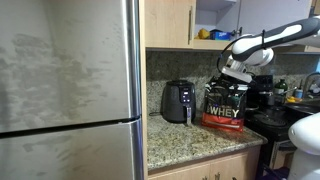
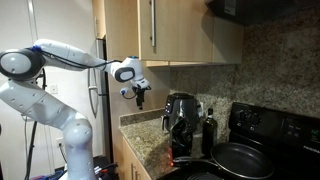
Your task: Pull the food basket out of the air fryer
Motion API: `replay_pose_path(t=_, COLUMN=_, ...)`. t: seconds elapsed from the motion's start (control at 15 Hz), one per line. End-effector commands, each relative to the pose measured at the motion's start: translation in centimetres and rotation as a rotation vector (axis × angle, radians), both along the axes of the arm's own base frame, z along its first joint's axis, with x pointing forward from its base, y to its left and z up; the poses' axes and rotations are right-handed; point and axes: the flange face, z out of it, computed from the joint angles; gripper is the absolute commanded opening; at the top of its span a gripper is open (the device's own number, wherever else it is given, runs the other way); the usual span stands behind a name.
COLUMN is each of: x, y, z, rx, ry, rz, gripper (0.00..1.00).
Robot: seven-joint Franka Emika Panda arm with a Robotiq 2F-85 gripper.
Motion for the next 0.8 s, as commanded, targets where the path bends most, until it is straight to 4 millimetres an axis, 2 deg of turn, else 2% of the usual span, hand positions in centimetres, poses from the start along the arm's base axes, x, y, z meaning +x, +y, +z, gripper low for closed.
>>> replay_pose_path(t=0.0, x=5.5, y=-0.1, z=-2.0, rx=0.060, ry=-0.007, rz=-0.165, gripper=1.00)
replay_pose_path(t=0.07, x=5.8, y=0.2, z=-2.4, rx=0.084, ry=0.001, rz=-0.194, gripper=1.00)
replay_pose_path(t=0.13, x=3.5, y=0.2, z=-1.6, rx=0.047, ry=-0.016, rz=-0.130, gripper=1.00)
replay_pose_path(t=0.27, x=5.0, y=0.3, z=-2.7, rx=0.063, ry=0.002, rz=-0.167, gripper=1.00)
replay_pose_path(t=0.4, x=5.5, y=0.3, z=-2.8, rx=0.067, ry=0.009, rz=-0.175, gripper=1.00)
replay_pose_path(t=0.73, x=4.2, y=0.0, z=-4.0, rx=-0.057, ry=0.200, rz=-0.103, gripper=1.00)
